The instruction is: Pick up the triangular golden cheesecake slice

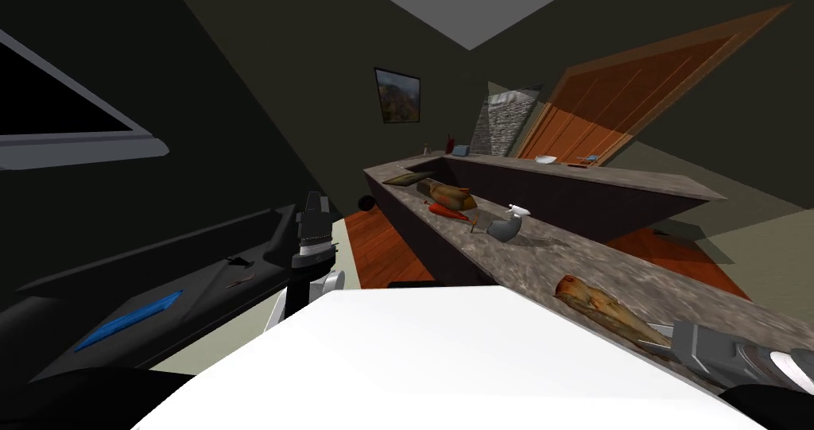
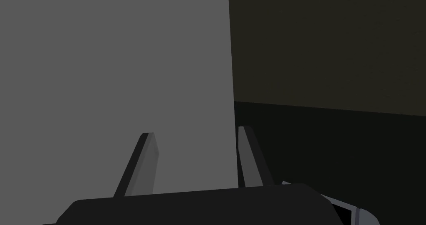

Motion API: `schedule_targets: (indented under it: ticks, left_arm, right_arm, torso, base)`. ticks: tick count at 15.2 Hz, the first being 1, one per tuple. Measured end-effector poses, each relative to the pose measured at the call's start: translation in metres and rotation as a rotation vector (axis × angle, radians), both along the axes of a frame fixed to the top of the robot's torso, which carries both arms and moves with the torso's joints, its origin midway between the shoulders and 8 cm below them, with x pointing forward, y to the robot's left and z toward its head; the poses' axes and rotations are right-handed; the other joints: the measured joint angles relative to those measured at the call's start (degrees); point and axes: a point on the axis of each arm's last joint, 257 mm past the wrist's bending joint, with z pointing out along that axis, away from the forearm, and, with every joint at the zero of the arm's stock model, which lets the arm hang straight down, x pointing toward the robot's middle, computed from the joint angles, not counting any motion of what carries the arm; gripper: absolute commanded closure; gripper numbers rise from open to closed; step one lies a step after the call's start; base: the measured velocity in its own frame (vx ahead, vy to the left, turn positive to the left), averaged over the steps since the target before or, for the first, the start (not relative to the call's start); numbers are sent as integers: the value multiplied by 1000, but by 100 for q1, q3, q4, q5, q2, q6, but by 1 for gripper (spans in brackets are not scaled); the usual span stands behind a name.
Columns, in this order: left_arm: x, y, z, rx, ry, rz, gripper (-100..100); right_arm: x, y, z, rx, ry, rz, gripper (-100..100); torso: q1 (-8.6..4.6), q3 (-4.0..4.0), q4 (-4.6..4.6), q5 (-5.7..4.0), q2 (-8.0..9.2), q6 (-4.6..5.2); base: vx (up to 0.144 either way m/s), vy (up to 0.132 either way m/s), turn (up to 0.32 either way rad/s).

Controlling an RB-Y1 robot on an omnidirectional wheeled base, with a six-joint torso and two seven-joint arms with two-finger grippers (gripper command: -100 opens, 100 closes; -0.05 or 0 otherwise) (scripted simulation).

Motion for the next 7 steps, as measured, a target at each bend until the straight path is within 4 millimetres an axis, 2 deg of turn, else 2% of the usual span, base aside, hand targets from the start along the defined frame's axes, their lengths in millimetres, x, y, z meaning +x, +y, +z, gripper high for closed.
schedule_targets:
  ticks: [7]
  left_arm:
    - [0,0,0,0,0,0,0]
  right_arm:
    - [21,-9,19,-6,11,26,100]
  torso:
    - [21,-8,-3,17,-14,-2]
  base:
    - [22,25,-81]
